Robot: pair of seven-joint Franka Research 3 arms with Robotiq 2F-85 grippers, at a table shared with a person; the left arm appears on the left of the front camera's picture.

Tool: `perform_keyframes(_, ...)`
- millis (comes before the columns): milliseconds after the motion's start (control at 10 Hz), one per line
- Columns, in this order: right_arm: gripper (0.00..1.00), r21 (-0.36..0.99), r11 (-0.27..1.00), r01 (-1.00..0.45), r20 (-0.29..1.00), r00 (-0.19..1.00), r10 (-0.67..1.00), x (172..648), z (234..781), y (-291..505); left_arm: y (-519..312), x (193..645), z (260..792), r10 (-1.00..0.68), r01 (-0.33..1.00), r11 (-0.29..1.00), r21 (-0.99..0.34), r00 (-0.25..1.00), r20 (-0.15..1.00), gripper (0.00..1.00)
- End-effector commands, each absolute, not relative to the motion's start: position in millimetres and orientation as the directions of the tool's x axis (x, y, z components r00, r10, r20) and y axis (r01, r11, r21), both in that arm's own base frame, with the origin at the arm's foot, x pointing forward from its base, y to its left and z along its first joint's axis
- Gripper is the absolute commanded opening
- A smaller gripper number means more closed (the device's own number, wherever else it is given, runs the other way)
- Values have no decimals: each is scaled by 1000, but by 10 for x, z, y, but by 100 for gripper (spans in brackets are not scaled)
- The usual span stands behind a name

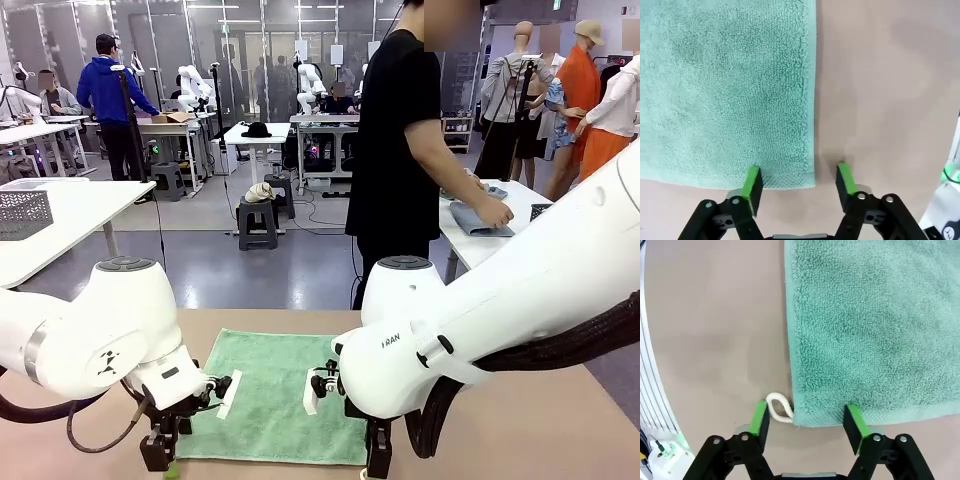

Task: Fold the towels and place them in the basket.
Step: When a person lays out a Towel with hook on the table, fold it in half twice.

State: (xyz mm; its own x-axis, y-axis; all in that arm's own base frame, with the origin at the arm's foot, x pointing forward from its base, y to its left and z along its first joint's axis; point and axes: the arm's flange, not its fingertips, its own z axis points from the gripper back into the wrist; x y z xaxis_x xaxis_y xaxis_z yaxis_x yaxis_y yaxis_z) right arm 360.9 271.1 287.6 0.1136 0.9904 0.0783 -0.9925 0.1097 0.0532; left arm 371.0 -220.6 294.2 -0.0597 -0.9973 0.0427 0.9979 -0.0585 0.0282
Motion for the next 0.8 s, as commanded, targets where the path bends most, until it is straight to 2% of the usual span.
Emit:
perform_keyframes(0,54,32,133,-991,59,134,989,3576,2826,2746,-2218,3716,2919,-996,996,-73,46,-76,46,54)
perform_keyframes(100,40,29,140,-990,51,141,989,3580,2826,2754,-2214,3705,2923,-996,996,-73,48,-75,47,41)
perform_keyframes(200,34,26,144,-989,44,145,988,3586,2832,2764,-2216,3702,2930,-996,996,-74,51,-76,46,35)
perform_keyframes(300,20,24,146,-989,40,147,988,3585,2831,2771,-2217,3694,2937,-996,996,-75,54,-78,47,22)
perform_keyframes(400,14,19,147,-989,38,148,988,3586,2840,2770,-2224,3696,2939,-996,995,-78,54,-80,48,15)
perform_keyframes(500,0,15,149,-989,37,149,988,3581,2834,2770,-2223,3691,2938,-995,995,-81,52,-84,49,2)
perform_keyframes(700,0,16,136,-991,30,136,990,3563,2843,2794,-2230,3695,2944,-995,995,-85,50,-87,48,0)
